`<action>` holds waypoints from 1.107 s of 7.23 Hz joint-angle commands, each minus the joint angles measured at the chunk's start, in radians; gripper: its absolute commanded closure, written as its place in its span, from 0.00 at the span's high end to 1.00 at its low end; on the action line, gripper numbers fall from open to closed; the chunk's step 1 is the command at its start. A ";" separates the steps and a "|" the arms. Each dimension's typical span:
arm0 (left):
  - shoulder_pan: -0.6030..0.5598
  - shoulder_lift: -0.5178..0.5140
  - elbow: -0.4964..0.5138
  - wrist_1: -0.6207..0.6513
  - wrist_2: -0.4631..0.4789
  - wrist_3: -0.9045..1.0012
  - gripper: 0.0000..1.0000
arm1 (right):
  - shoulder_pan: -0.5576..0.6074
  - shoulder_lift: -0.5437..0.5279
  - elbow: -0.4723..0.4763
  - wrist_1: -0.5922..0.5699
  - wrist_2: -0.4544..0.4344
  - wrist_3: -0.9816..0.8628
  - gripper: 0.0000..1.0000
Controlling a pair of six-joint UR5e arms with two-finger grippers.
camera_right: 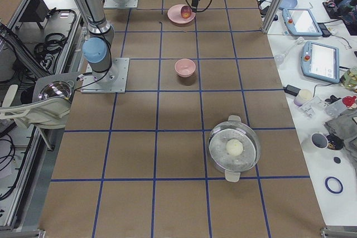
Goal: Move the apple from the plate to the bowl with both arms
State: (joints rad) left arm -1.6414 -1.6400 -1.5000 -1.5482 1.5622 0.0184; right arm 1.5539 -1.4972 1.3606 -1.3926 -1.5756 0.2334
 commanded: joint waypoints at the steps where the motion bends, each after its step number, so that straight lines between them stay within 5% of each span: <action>1: 0.000 0.000 0.000 -0.001 -0.001 0.000 1.00 | 0.000 0.000 0.000 0.000 0.000 0.000 1.00; 8: 0.000 0.008 -0.005 -0.001 -0.001 0.005 1.00 | 0.000 0.000 0.000 -0.002 -0.001 0.000 1.00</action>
